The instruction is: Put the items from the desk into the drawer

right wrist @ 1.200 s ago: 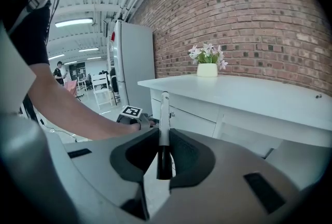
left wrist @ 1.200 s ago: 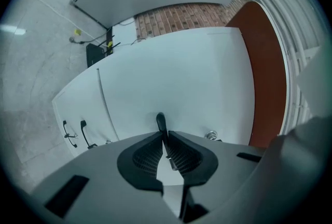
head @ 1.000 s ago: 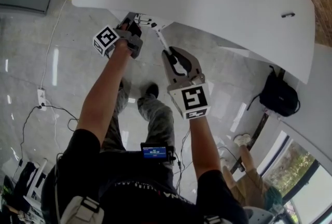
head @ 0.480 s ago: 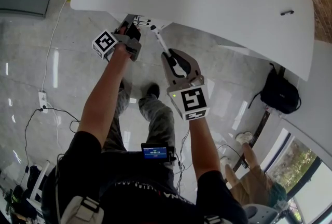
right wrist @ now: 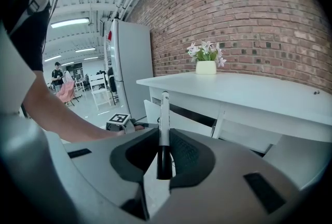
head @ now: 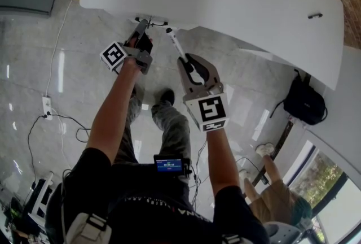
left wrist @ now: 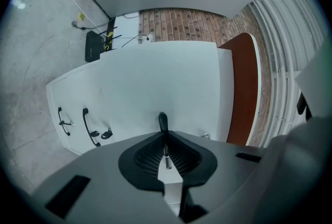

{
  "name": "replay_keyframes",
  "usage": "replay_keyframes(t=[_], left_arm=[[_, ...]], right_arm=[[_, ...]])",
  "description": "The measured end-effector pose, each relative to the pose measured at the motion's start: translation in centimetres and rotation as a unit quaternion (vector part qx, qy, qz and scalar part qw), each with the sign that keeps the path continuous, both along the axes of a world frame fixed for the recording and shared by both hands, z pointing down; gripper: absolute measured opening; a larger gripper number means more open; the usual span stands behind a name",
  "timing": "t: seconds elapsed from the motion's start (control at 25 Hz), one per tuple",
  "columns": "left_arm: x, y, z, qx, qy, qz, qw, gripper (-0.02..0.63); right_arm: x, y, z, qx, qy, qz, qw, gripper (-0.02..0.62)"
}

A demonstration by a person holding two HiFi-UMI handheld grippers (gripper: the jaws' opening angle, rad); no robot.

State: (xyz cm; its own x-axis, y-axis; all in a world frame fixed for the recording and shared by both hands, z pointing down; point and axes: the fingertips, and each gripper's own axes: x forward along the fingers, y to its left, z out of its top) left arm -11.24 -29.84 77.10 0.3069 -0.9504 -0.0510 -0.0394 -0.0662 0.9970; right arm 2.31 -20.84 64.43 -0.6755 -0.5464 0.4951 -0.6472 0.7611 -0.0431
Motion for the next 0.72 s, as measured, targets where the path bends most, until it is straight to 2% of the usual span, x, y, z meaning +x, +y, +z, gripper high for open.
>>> replay_keyframes(t=[0.72], left_arm=[[0.3, 6.2, 0.2, -0.001, 0.017, 0.036, 0.9992, 0.028]], right_arm=[[-1.5, 1.0, -0.5, -0.009, 0.012, -0.018, 1.000, 0.072]])
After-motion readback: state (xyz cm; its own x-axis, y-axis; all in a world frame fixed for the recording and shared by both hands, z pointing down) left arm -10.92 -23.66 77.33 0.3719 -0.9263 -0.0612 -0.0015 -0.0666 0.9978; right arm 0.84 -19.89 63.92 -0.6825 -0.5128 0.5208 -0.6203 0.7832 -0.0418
